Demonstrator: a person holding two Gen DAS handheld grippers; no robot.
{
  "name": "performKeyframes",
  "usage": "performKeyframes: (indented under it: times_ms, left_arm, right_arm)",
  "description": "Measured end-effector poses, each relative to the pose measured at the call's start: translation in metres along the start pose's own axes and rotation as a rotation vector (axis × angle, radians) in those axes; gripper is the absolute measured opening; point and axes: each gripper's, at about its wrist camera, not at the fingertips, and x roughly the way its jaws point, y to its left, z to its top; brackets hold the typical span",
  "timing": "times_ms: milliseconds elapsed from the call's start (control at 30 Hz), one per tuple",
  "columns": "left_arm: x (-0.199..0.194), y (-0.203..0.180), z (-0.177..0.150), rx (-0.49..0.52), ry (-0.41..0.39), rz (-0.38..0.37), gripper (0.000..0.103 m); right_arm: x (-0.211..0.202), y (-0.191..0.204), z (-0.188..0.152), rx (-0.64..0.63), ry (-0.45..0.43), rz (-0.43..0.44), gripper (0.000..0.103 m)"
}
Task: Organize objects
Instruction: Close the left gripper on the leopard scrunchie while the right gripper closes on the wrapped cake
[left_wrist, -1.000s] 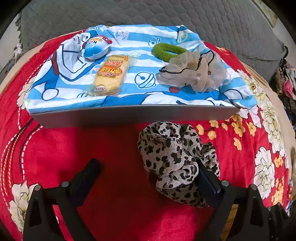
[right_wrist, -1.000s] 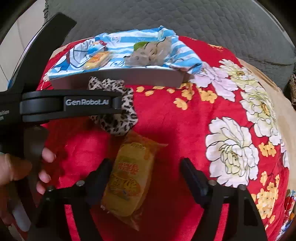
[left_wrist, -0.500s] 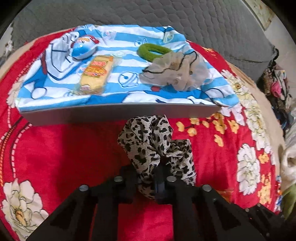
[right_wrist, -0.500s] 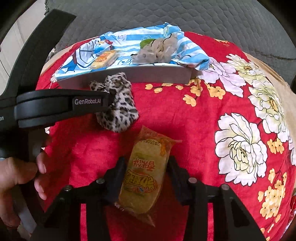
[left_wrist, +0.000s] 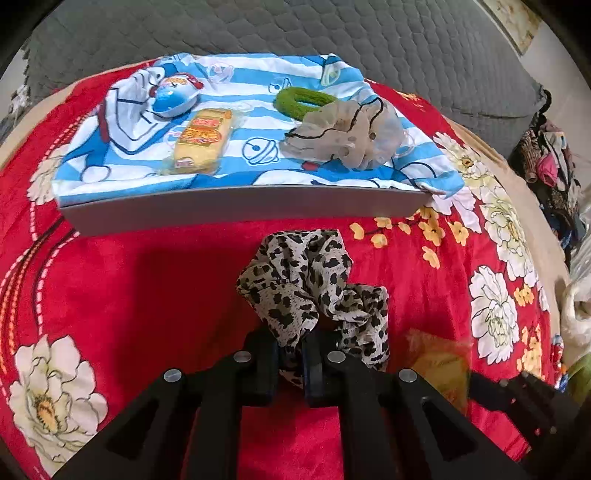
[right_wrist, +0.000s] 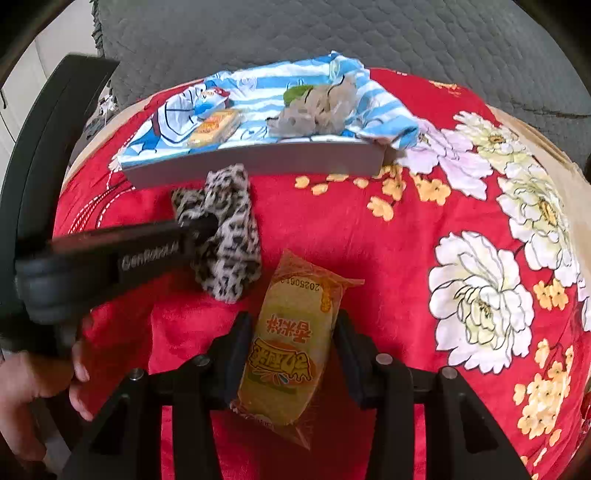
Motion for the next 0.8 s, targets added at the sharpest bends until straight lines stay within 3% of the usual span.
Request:
performKeyframes:
  times_ms: [800]
  left_arm:
    - [-0.099, -0.002, -0.019, 0.020, -0.153, 0.104, 0.009]
  right_arm:
    - [-0.063, 0.014, 0.019, -0.077, -0.199, 0.037, 0.045]
